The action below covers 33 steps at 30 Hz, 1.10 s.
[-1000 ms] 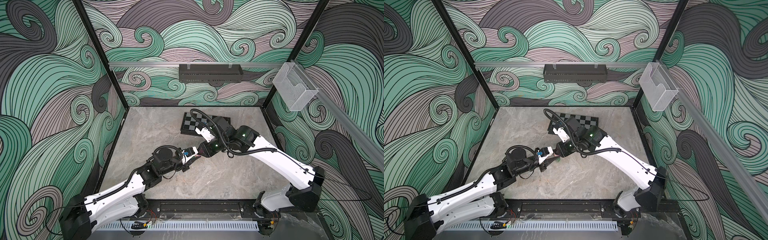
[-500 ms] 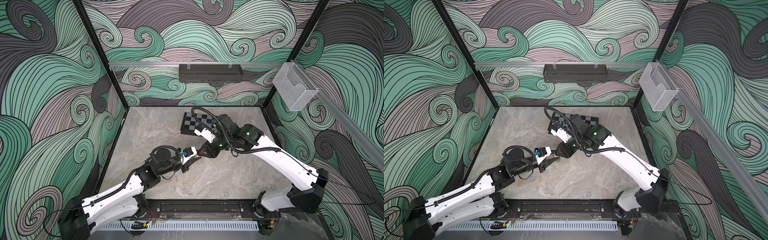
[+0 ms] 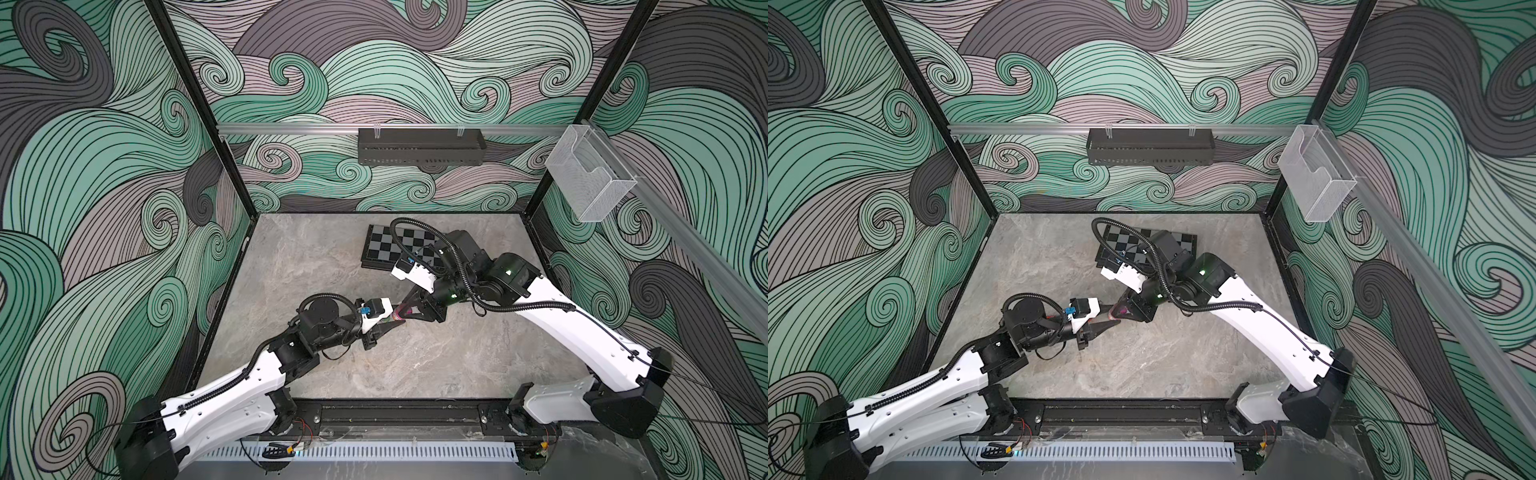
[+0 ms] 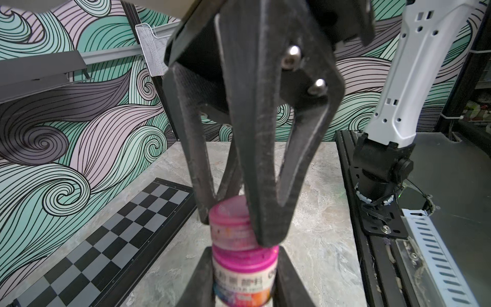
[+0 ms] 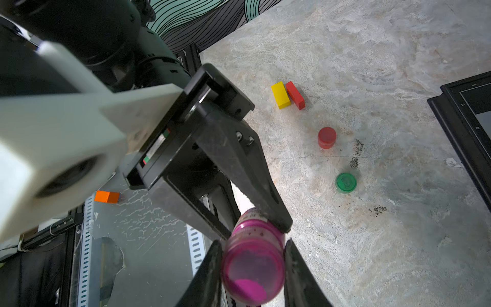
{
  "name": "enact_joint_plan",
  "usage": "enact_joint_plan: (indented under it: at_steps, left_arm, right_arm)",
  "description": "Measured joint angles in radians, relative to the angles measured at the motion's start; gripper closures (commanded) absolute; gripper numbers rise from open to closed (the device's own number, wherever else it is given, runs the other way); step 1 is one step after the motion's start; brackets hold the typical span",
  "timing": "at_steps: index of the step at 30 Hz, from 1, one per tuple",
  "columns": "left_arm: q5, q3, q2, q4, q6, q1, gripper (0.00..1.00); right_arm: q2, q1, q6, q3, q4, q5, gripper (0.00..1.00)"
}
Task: Close the paint jar lid
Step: Screw the lid onto the paint jar.
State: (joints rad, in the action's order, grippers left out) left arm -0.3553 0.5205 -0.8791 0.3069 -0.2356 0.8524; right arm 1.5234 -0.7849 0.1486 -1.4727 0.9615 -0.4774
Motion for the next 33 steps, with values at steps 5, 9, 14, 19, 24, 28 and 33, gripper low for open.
enact_joint_plan:
  at_steps: [5,9,14,19,24,28,33]
  left_arm:
    - [0.015,-0.002,0.000,-0.001,0.000,0.000,0.98]
    - [0.049,-0.002,-0.001,-0.002,0.000,0.000,0.98]
    - [0.092,-0.002,-0.002,-0.010,0.000,0.000,0.98]
    - [0.107,-0.002,-0.003,-0.009,-0.001,0.000,0.98]
    - [0.112,-0.002,-0.003,-0.003,-0.001,0.000,0.98]
    - [0.113,-0.002,-0.003,0.004,-0.001,0.000,0.99]
    - [0.116,-0.002,-0.003,0.007,-0.001,0.000,0.98]
  right_arm:
    - [0.000,0.000,-0.016,0.006,-0.015,0.010,0.65]
    - [0.007,-0.006,-0.082,0.006,-0.034,0.053,0.67]
    - [0.015,-0.014,-0.195,0.006,-0.056,0.103,0.64]
    - [0.016,-0.023,-0.291,0.006,-0.063,0.127,0.62]
    - [0.016,-0.025,-0.353,0.002,-0.062,0.137,0.57]
    - [0.016,-0.026,-0.376,-0.013,-0.058,0.154,0.53]
    - [0.016,-0.026,-0.385,-0.039,-0.052,0.166,0.44]
